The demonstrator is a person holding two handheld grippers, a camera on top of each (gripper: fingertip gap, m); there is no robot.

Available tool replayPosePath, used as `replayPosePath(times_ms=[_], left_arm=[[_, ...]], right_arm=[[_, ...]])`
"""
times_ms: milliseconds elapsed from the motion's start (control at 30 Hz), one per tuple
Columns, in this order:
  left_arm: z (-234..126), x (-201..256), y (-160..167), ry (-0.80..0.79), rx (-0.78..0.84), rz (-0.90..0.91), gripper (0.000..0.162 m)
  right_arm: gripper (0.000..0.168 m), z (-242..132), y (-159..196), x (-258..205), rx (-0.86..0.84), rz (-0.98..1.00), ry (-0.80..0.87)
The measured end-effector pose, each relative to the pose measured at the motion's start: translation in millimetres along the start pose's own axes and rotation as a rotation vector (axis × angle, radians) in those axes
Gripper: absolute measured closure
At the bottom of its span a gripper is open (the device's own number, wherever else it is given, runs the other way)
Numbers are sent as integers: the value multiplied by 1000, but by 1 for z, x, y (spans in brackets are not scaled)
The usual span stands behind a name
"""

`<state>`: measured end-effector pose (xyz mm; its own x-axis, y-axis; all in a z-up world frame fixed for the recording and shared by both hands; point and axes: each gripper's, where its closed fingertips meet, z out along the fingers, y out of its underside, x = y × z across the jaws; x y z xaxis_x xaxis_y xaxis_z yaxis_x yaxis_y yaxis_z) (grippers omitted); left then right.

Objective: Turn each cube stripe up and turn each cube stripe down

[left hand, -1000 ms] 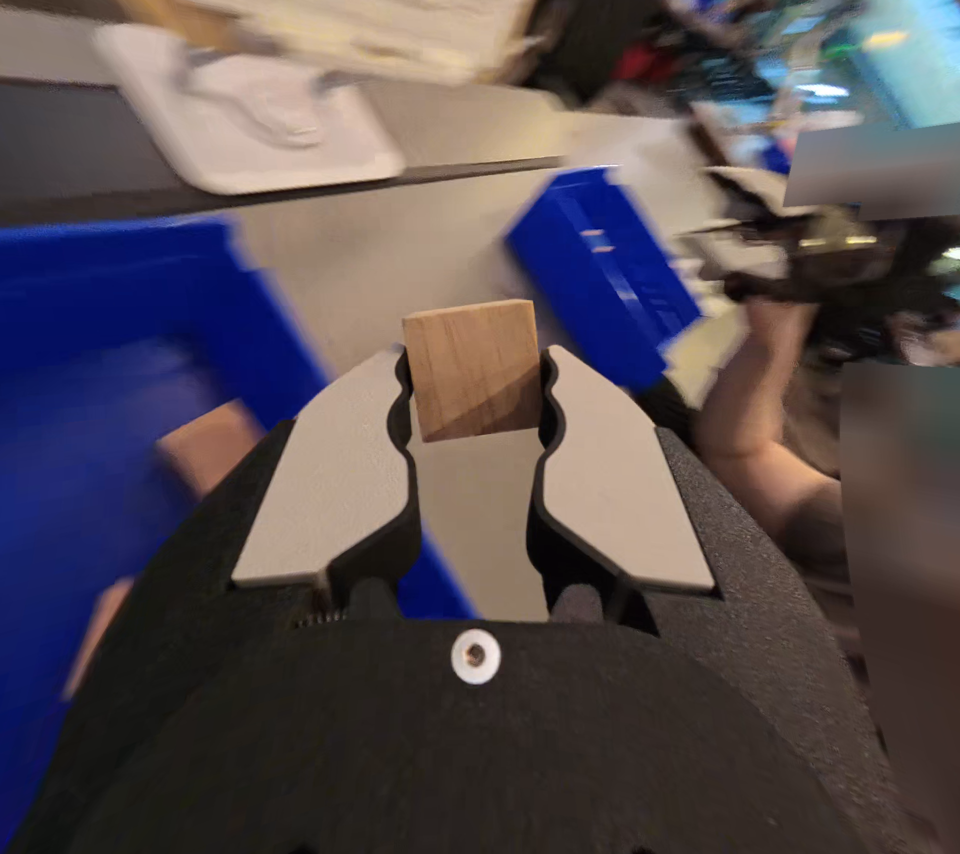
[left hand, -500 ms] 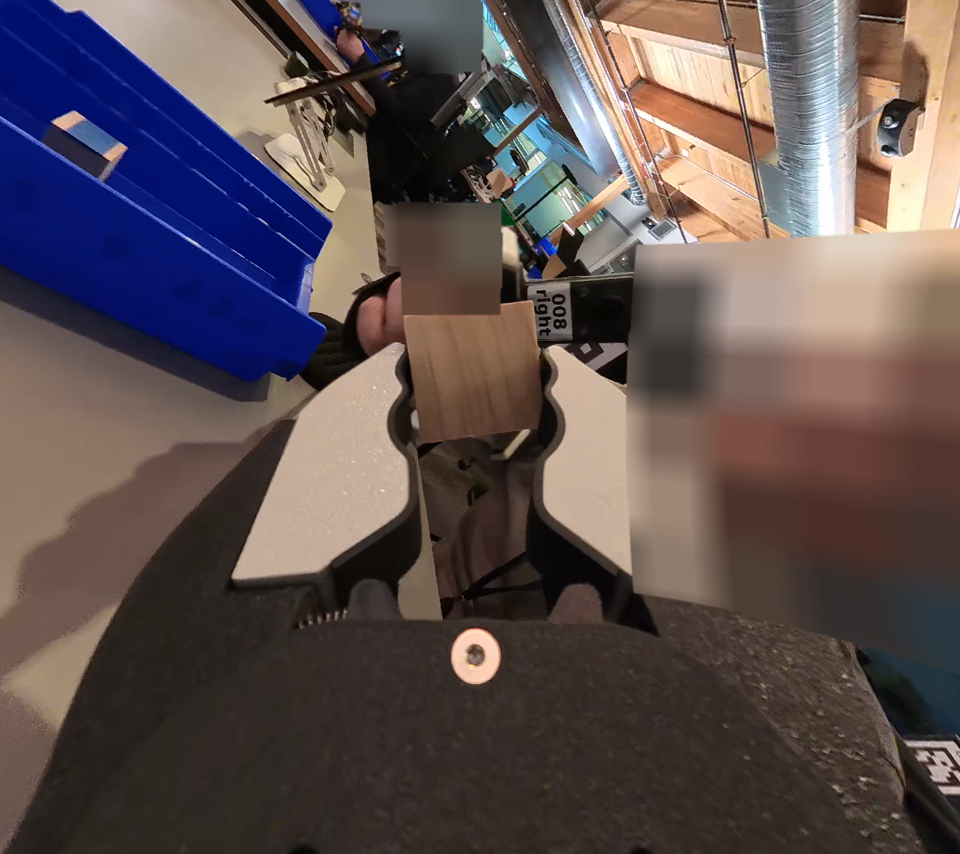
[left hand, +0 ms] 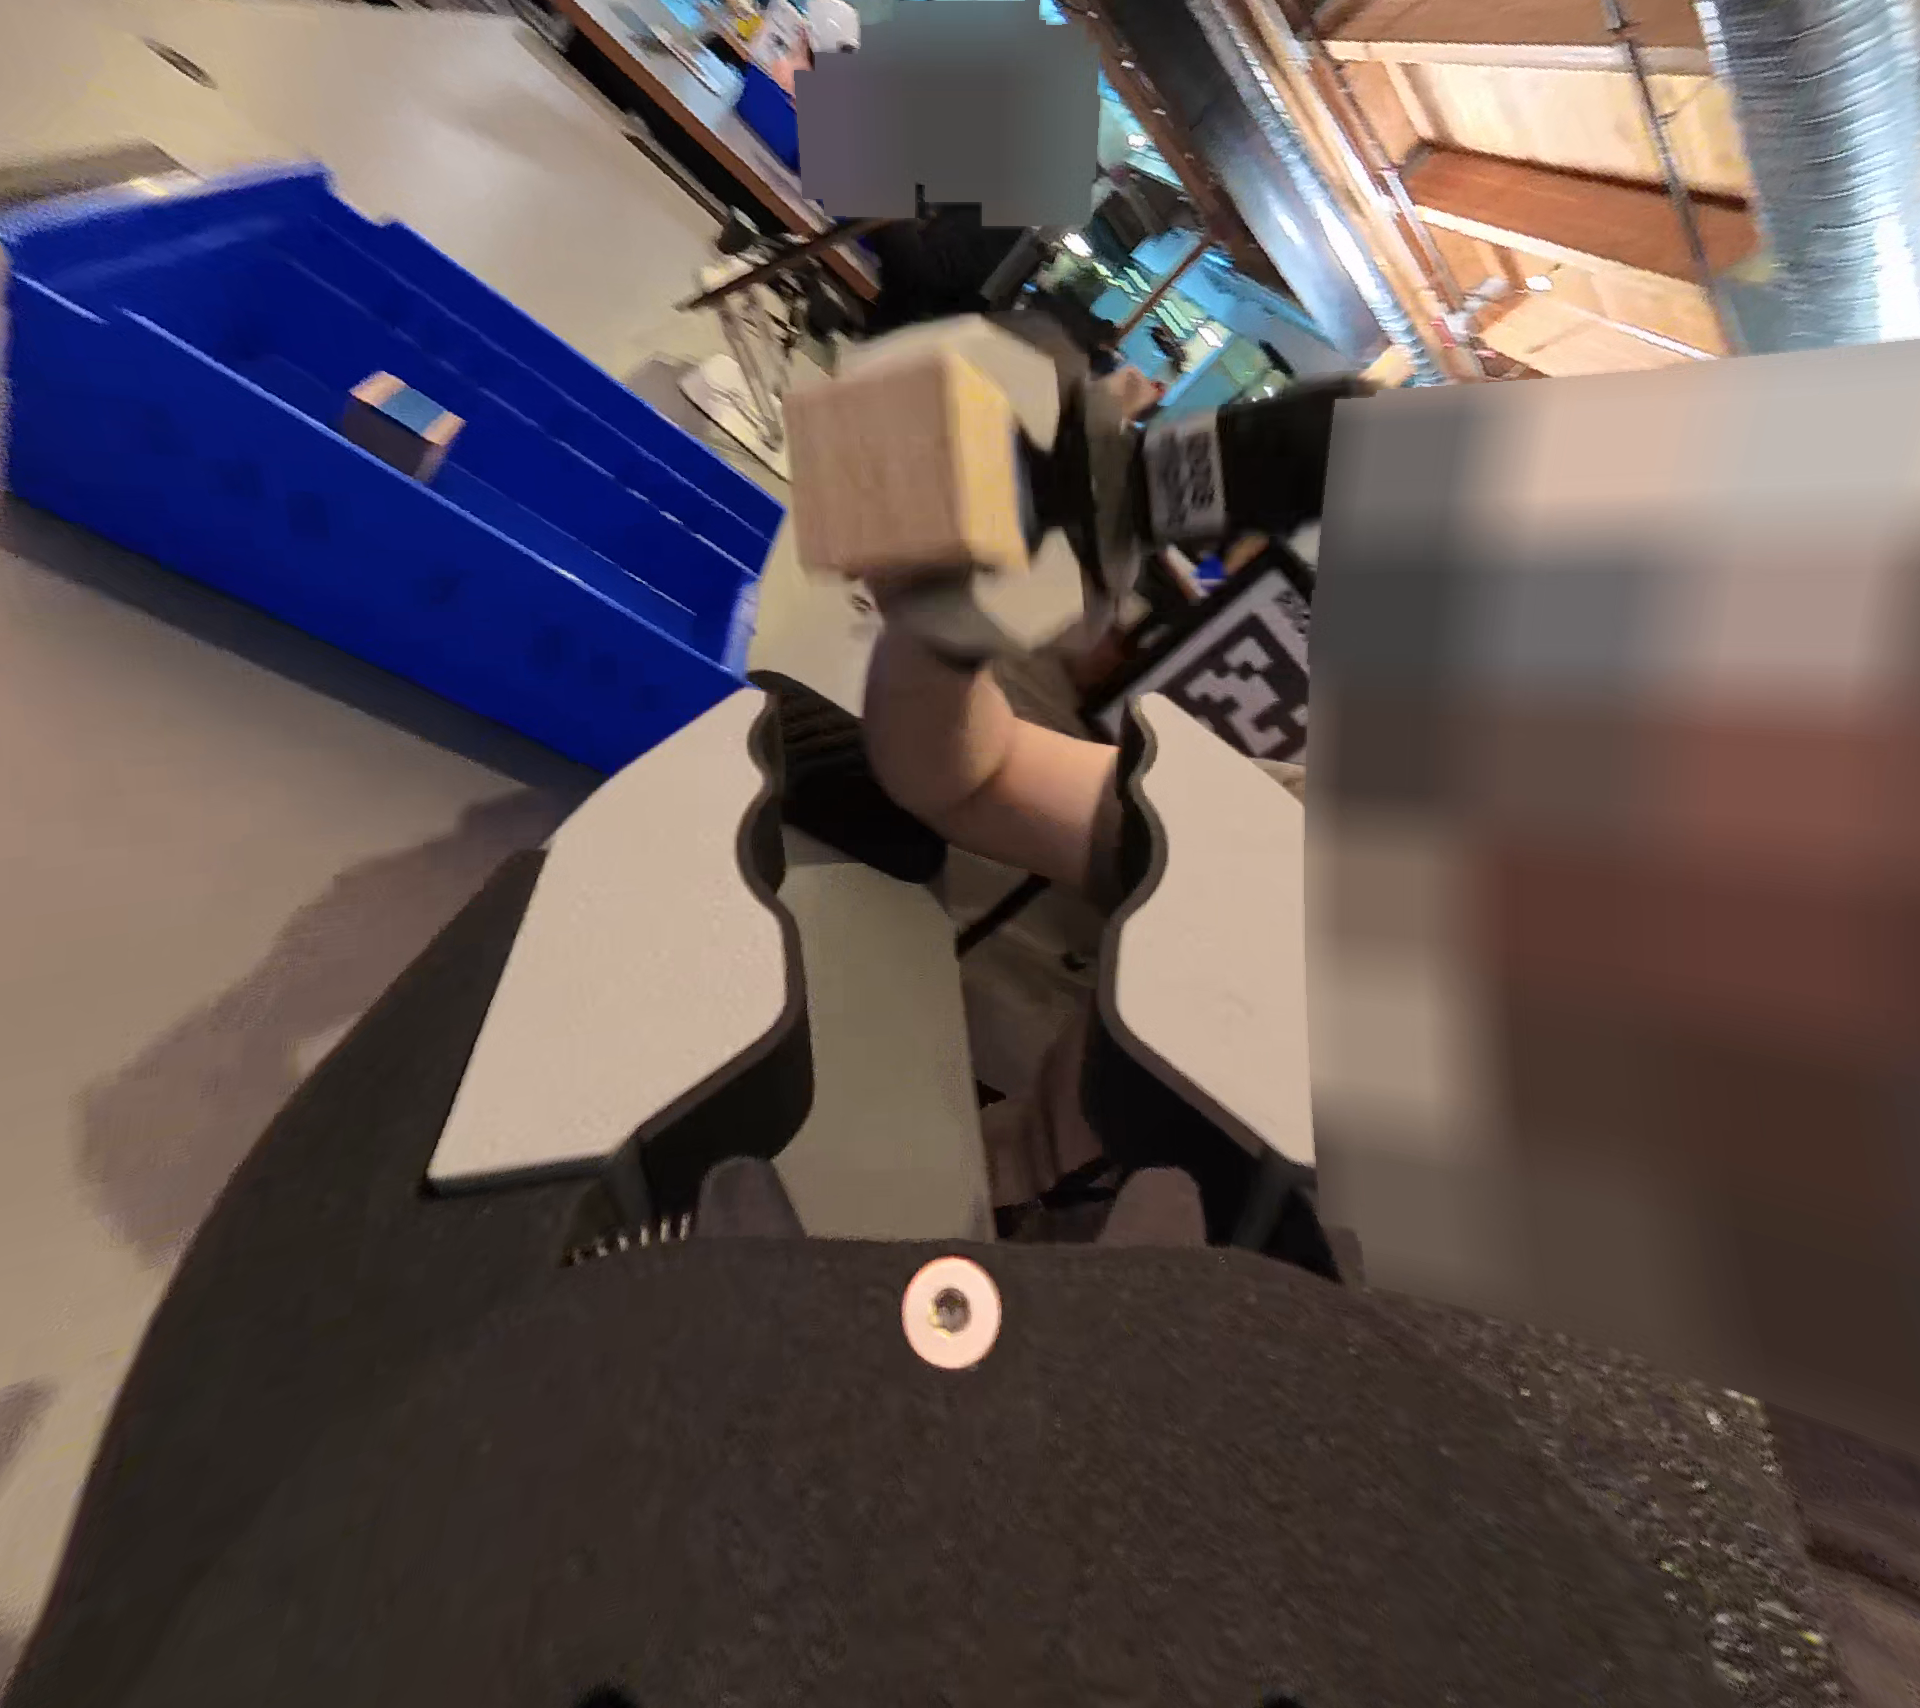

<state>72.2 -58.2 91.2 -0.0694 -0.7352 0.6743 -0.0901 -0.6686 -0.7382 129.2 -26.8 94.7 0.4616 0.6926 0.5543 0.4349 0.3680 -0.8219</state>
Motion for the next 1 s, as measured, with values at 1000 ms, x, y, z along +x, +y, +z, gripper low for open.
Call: replayPosePath(times_ms=[1000], left_arm=[[-141, -69, -7, -882, -44, 156, 118]], right_arm=[[112, -61, 333, 75, -1200, 743, 129]])
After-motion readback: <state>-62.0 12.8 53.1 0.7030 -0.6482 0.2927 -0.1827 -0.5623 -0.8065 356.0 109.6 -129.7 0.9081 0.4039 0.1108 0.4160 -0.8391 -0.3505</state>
